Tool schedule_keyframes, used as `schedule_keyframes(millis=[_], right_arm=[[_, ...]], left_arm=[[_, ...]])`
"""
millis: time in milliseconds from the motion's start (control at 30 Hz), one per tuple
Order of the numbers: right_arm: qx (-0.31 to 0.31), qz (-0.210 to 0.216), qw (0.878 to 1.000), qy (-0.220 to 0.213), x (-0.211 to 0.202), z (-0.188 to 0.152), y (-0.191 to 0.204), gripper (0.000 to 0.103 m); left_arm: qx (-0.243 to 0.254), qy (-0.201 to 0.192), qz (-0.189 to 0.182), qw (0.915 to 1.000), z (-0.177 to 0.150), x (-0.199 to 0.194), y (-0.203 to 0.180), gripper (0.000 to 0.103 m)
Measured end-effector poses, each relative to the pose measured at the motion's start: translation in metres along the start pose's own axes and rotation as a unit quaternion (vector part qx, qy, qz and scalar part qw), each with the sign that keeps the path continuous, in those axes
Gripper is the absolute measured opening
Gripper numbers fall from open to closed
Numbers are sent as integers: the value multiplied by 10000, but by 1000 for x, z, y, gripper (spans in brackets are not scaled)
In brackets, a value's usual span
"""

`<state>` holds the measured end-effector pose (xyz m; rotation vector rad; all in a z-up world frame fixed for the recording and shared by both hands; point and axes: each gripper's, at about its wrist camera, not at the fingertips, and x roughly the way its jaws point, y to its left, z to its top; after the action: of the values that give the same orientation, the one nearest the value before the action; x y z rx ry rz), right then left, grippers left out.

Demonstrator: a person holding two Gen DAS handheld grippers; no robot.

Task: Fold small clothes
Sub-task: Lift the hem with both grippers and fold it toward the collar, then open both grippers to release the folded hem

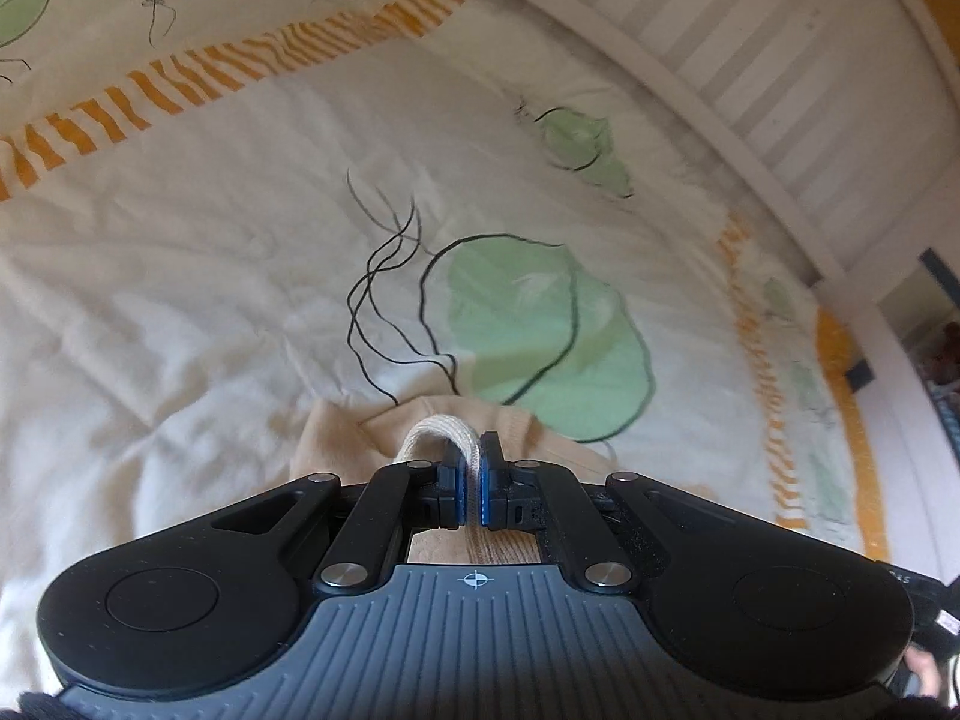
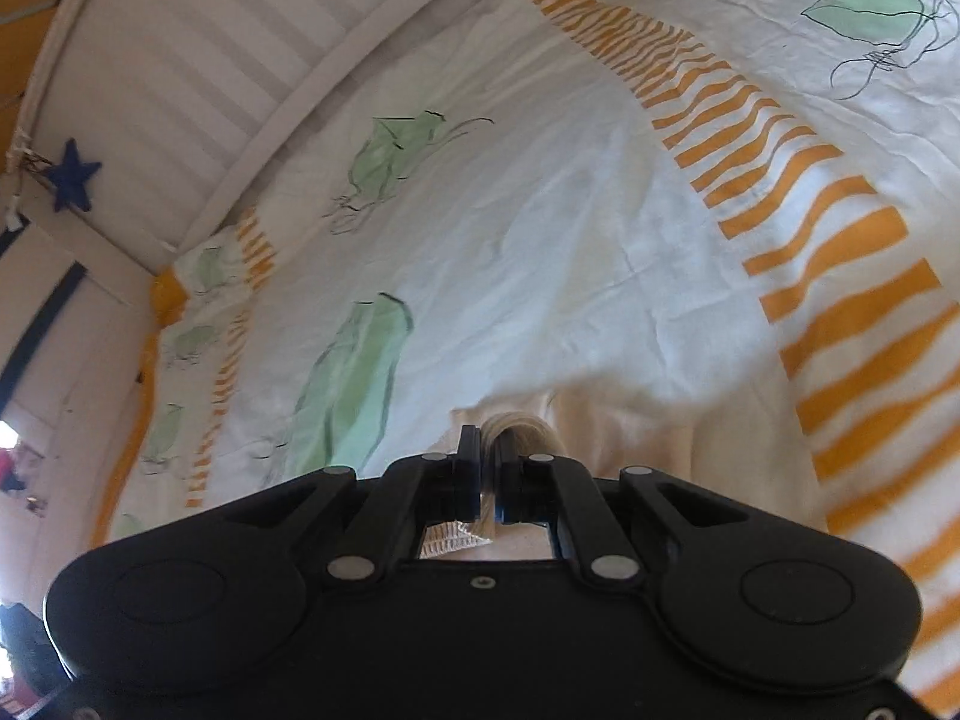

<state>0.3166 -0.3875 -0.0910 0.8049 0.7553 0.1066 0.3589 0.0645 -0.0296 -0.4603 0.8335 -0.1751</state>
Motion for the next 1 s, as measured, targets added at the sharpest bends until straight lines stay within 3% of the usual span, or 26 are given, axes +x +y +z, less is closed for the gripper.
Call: schedule_keyframes(millis=[200, 333, 400, 467, 533, 567, 600, 667, 767, 1000], right_arm=[[53, -311, 9992, 235, 43, 1, -17, 11], [-235, -488, 9981, 304, 58, -6, -21, 12], [-480, -528, 9972, 220, 56, -10, -17, 12], [-694, -560, 9959, 171, 51, -11, -13, 13], [-919, -602, 9939, 79, 45, -11, -8, 16], [-1024, -650, 9926, -4, 41, -11, -6, 25], [-1114, -724, 9911, -121, 38, -11, -3, 43], [-1260, -947, 9862, -516, 26, -13, 2, 65], [-1412, -970, 9814, -861, 8, -18, 8, 67], [-1970, -745, 9763, -502, -17, -51, 27, 72]], left_arm=[[-271, 220, 223, 9991, 4, 39, 16, 4], [-252, 198, 472, 9984, 2, 54, 23, 8], [-192, 208, 525, 9982, 2, 58, 25, 17], [-130, 108, 627, 9979, 2, 54, 25, 54], [-50, -94, 750, 9971, 4, 46, 23, 67], [-6, -206, 792, 9966, 5, 39, 22, 67], [39, -296, 822, 9962, 5, 33, 21, 67], [129, -426, 829, 9956, 5, 20, 18, 68], [428, -501, 810, 9945, 0, 4, 8, 71], [1310, -25, 468, 9903, -42, -6, -15, 71]])
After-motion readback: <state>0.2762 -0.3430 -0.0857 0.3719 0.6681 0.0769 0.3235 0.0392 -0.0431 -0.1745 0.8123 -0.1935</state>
